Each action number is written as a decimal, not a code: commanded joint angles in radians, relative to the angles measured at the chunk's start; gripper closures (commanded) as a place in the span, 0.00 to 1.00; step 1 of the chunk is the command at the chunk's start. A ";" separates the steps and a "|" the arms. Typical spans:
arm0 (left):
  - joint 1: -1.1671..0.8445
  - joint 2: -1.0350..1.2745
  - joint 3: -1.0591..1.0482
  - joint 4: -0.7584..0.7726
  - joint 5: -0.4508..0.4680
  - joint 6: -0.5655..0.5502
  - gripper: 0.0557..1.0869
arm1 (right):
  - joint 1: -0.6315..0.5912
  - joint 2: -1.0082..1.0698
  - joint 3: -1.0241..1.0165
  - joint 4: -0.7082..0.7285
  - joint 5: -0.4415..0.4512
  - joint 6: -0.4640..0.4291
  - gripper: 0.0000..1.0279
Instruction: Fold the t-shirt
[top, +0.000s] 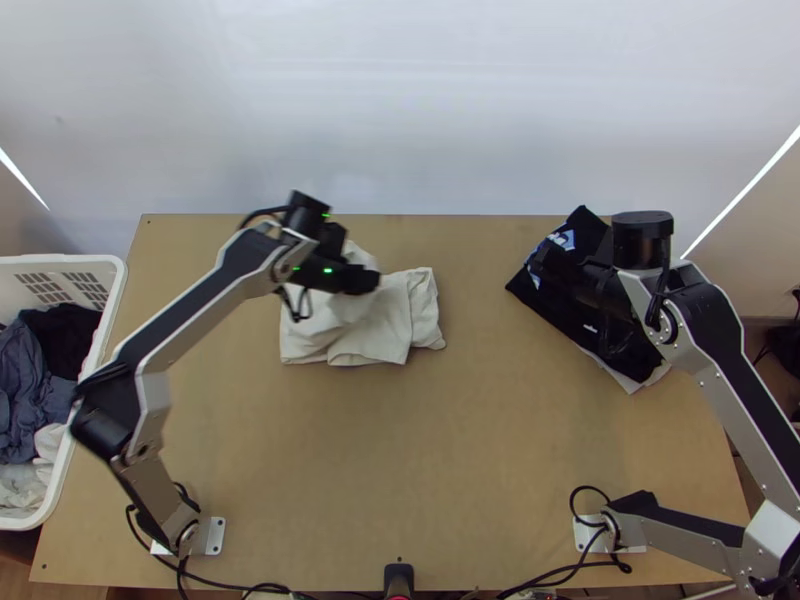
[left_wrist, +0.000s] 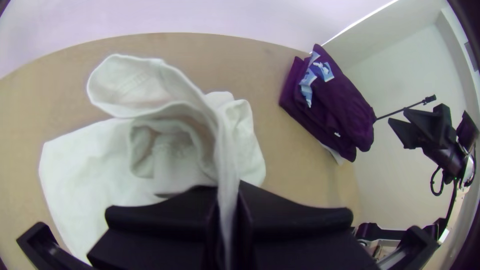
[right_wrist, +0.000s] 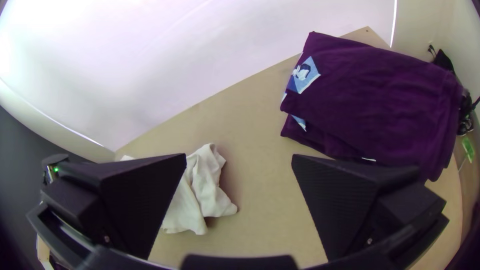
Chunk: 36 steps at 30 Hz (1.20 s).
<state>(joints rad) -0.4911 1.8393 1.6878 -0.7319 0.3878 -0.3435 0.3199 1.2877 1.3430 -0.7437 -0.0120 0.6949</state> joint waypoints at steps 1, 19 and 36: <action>-0.130 0.147 0.174 0.002 -0.003 -0.020 0.94 | -0.008 -0.021 -0.038 0.006 0.000 0.005 0.05; -0.035 0.117 0.397 0.017 0.100 -0.040 0.04 | 0.096 0.098 -0.173 0.106 -0.045 0.012 0.05; 0.321 -0.215 0.130 -0.023 0.102 -0.006 0.04 | 0.128 0.585 0.067 0.211 -0.543 0.081 0.05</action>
<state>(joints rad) -0.2817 1.7340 1.8889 -0.7540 0.4889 -0.3553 0.4709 1.7462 1.3689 -0.5716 -0.4343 0.7891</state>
